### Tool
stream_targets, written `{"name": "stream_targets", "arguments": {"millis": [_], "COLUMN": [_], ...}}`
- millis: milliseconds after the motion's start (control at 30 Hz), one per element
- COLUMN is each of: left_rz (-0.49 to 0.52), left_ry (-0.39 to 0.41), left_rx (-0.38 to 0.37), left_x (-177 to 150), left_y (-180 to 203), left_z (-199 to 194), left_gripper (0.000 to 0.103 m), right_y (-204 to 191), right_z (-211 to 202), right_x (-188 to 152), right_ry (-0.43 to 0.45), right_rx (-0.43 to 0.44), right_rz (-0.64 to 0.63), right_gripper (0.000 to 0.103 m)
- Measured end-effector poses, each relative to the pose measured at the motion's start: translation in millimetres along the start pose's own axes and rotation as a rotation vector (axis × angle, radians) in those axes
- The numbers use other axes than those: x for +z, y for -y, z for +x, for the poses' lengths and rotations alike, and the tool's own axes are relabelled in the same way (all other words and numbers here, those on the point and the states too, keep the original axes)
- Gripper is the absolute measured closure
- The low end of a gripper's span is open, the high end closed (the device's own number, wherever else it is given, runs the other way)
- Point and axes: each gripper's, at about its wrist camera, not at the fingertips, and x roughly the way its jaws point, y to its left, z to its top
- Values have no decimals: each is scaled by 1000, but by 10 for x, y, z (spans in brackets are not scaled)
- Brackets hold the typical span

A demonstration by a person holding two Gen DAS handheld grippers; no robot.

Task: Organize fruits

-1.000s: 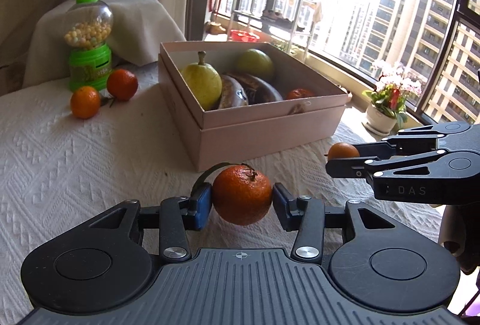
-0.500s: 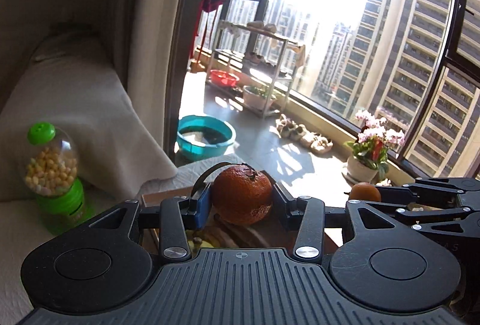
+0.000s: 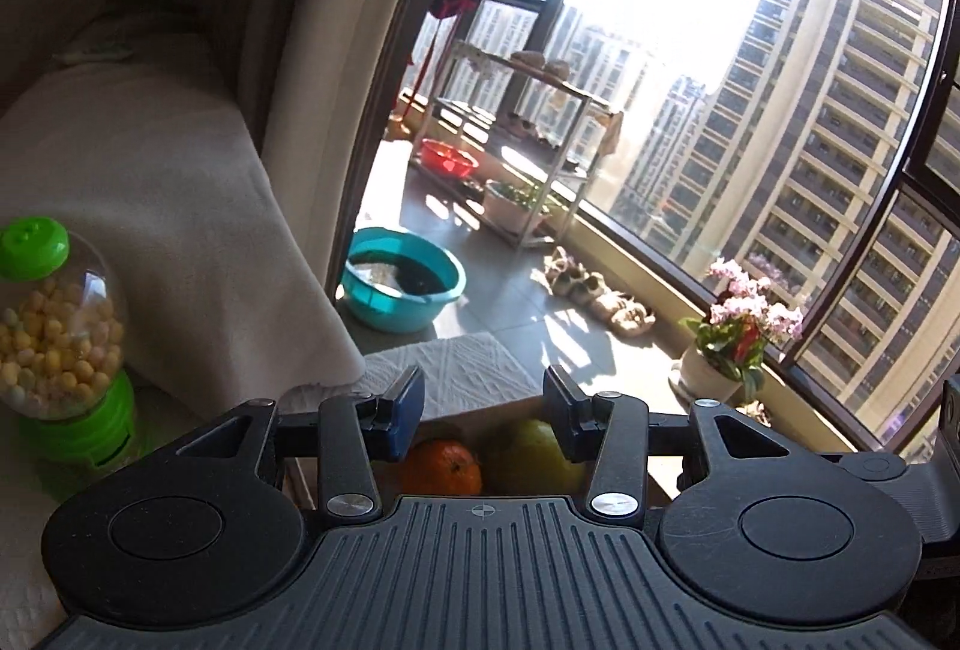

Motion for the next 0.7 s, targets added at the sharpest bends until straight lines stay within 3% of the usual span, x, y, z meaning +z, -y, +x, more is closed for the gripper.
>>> {"name": "stream_targets", "arguments": {"millis": [133, 300, 433, 567, 700], "left_rz": [71, 95, 147, 128, 92], "left_ry": [54, -27, -68, -79, -125], "left_rx": [179, 335, 443, 458, 423], "left_x": [-100, -432, -699, -836, -902], "left_y": [-232, -579, -639, -705, -804], "left_z": [-403, -552, -517, -466, -343], "left_gripper": [54, 54, 54, 54, 53], "right_y": [27, -157, -440, -680, -950], "right_z": [-45, -100, -91, -67, -30], "right_x": [-29, 4, 67, 158, 238], "right_ry": [10, 21, 9, 2, -10], "right_rx": [13, 48, 90, 111, 119], "right_rz": [26, 0, -56, -96, -157], "right_gripper": [56, 55, 55, 55, 55]}}
